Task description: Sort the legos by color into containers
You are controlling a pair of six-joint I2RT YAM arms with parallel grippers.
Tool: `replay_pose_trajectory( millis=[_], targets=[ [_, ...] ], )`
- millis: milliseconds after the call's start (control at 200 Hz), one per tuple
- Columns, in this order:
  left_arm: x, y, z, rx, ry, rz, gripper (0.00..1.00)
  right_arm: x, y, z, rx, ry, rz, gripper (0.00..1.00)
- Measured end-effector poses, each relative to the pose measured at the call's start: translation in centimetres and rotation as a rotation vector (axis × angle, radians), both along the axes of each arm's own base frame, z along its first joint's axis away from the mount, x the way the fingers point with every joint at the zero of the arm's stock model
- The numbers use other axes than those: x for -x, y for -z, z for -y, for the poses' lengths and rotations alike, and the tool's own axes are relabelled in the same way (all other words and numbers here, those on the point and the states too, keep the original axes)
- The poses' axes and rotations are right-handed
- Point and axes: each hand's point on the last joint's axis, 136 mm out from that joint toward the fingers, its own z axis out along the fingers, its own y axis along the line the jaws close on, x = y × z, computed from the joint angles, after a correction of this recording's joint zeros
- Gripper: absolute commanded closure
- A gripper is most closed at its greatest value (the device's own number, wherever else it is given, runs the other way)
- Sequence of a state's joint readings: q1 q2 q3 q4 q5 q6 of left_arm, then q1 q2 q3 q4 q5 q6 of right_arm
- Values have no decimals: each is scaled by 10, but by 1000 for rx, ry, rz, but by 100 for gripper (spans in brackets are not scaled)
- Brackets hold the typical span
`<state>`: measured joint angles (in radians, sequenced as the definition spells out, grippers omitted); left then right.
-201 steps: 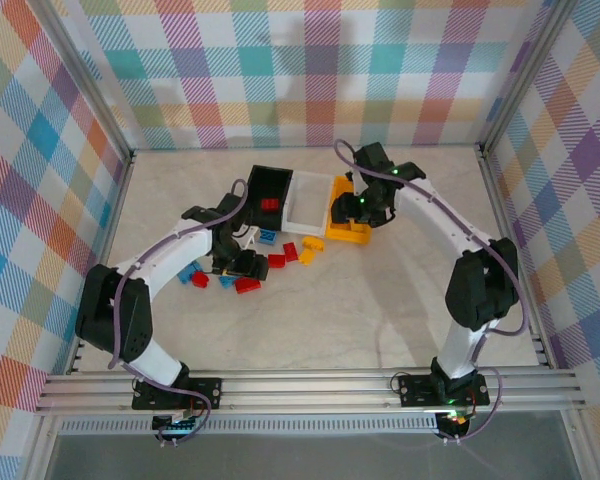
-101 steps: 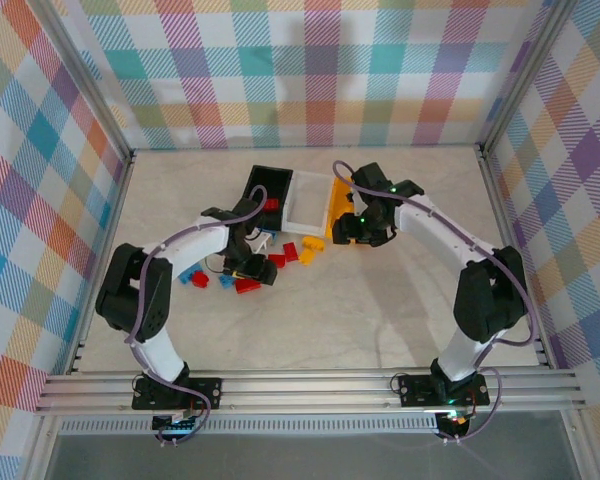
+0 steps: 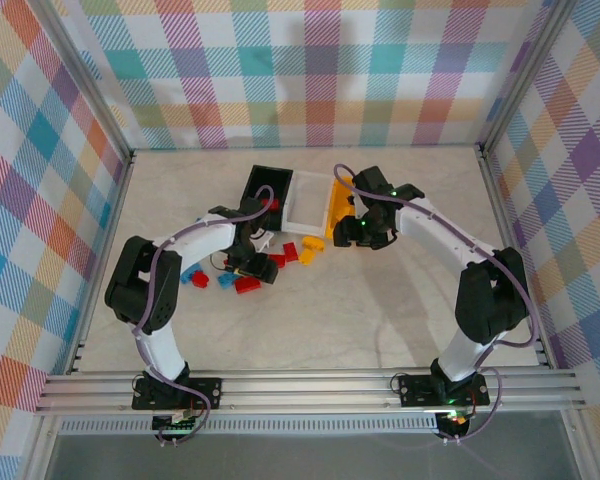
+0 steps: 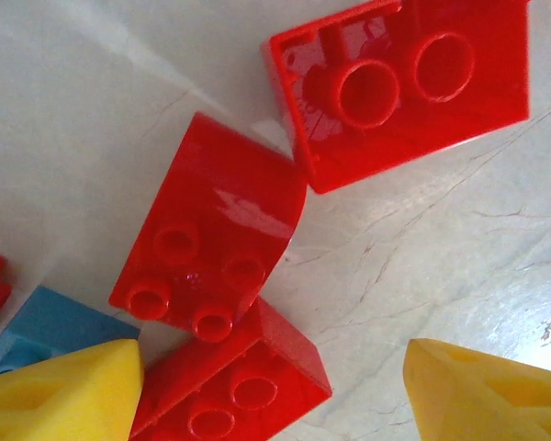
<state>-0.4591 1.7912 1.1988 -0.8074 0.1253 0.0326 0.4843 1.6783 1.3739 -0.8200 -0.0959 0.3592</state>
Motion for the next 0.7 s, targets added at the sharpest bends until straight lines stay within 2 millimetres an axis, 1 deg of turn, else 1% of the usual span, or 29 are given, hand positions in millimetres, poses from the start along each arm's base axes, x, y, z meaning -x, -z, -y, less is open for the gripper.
replay_pose_trajectory(
  millis=[95, 225, 435, 540, 605, 700],
  targets=[
    [9, 2, -5, -13, -15, -11, 25, -1, 0, -2, -6, -2, 4, 39],
    [20, 5, -6, -19, -20, -27, 27, -2, 3, -5, -11, -5, 1, 39],
    [39, 9, 4, -29, 8, -46, 31, 0, 9, -8, -5, -13, -16, 39],
    [49, 12, 9, -36, 24, -57, 37, 0, 9, -8, -4, -14, -16, 39],
    [53, 16, 7, -50, 20, -65, 40, 0, 9, -8, -4, -14, -16, 39],
    [55, 21, -2, -88, -1, -64, 43, 0, 9, -8, -4, -14, -16, 39]
  ],
)
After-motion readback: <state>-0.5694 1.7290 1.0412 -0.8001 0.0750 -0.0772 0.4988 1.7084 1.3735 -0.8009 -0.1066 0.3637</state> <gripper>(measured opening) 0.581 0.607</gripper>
